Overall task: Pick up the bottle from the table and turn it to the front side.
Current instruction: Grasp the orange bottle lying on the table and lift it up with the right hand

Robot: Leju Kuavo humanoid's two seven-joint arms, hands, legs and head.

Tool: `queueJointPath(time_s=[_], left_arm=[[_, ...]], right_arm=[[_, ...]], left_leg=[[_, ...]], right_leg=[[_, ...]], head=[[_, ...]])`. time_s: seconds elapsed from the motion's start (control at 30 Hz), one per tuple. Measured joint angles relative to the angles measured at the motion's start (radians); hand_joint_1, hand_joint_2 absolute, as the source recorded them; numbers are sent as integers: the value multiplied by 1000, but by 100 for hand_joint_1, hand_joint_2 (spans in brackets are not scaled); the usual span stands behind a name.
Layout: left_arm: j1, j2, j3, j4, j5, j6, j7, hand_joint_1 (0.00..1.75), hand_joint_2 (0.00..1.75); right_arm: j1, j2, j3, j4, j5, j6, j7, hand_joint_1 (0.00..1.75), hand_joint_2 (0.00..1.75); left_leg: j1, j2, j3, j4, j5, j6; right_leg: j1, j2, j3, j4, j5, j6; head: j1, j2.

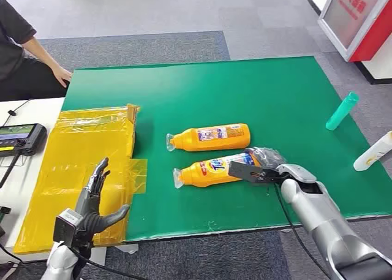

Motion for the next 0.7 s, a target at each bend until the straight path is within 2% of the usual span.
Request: queueJointPath(time_s=[0.07, 0.2, 0.37, 0.5, 0.7], left_arm=[[8, 0, 3, -2, 0, 2, 0, 0, 175], [34, 1, 16, -16, 2, 5, 0, 0, 175], [53, 2, 25, -42, 27, -8, 0, 0, 175], [57, 2, 24, -64, 73, -78, 0, 0, 175], [44, 1, 0, -113, 181, -266, 0, 0, 175]], right_arm=[[42, -16, -3, -54, -17, -11, 0, 175, 175], [218, -73, -38, -303, -77, -70, -21, 175, 175], [392, -84, -96, -537, -117, -151, -78, 175, 175], [459, -53, -129, -636, -180, -191, -134, 175, 175], [442, 51, -143, -643, -260, -188, -188, 175, 175]], left_leg=[[0, 0, -1, 0, 0, 0], [0, -1, -4, 0, -2, 1], [0, -1, -5, -1, -3, 0], [0, -1, -5, -1, -2, -1], [0, -1, -5, -1, -1, -1]], right_leg=[[0, 0, -1, 0, 0, 0], [0, -1, -3, 0, -1, 0], [0, -1, -5, 0, -2, -1], [1, 0, -5, 0, -3, -2], [1, 0, -6, 0, -2, -2]], head=[[0, 0], [0, 0], [0, 0], [0, 0], [0, 0]])
